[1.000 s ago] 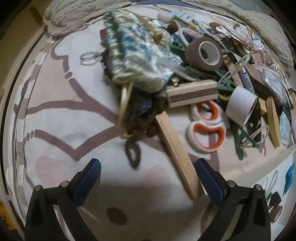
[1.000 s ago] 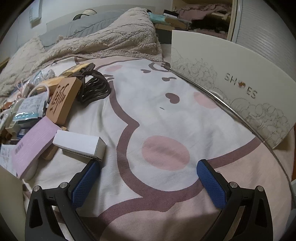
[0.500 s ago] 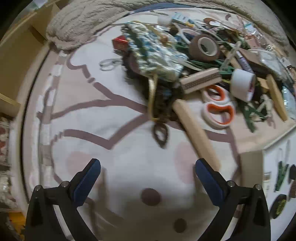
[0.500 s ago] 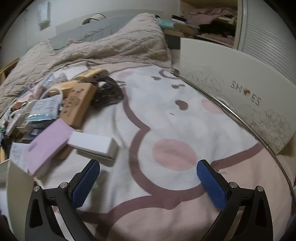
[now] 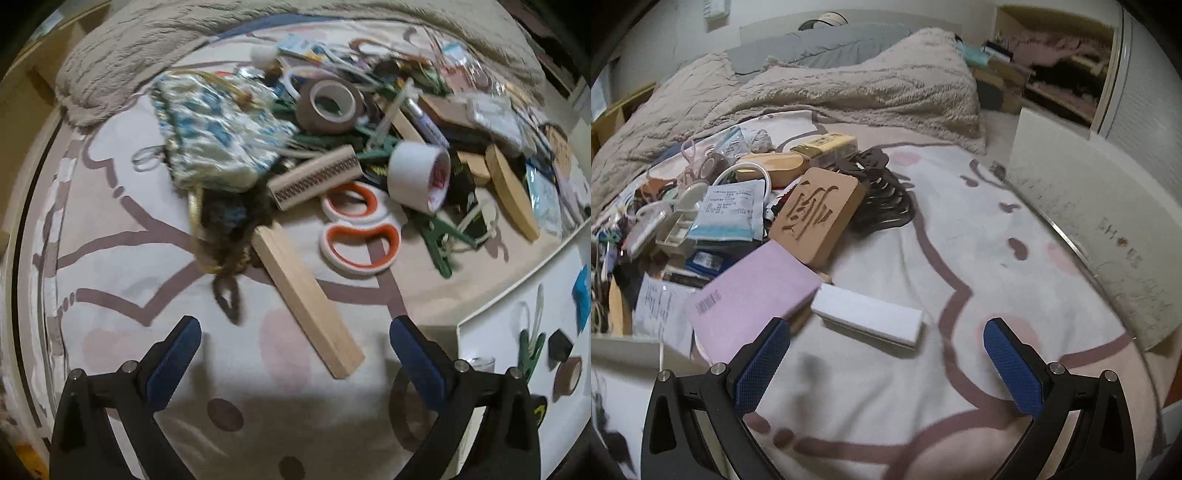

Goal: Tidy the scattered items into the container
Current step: 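Move the left gripper to the wooden stick while the right approaches the white rectangular box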

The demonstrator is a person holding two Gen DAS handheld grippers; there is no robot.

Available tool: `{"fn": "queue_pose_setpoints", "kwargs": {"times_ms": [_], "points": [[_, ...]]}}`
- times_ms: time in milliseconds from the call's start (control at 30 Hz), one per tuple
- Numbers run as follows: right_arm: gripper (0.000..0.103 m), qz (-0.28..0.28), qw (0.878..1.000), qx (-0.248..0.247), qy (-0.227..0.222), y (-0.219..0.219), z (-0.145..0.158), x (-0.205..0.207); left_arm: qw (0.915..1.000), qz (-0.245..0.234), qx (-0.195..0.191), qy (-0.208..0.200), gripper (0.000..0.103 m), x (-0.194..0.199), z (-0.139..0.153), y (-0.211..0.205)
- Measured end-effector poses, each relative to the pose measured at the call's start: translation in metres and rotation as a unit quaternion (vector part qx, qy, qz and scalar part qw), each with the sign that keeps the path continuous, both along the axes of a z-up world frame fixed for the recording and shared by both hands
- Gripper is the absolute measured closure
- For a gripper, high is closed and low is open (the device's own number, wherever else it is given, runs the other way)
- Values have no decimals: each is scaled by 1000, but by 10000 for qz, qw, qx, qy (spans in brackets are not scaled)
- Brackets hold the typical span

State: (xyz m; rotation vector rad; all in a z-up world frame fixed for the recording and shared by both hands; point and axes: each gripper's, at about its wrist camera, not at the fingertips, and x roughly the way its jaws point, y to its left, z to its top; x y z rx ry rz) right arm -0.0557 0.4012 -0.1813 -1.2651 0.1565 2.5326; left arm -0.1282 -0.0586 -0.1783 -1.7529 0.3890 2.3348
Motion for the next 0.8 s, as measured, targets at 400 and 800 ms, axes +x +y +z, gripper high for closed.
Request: {"fn": "queue_pose_setpoints", "kwargs": {"times_ms": [400, 800], "points": [[0, -559, 9972, -411, -277, 20, -17, -15, 9991, 372, -9, -213, 0, 4, -6, -8], [0, -528, 9974, -197, -445, 16, -28, -20, 9961, 780, 209, -360, 0, 0, -7, -1]]}}
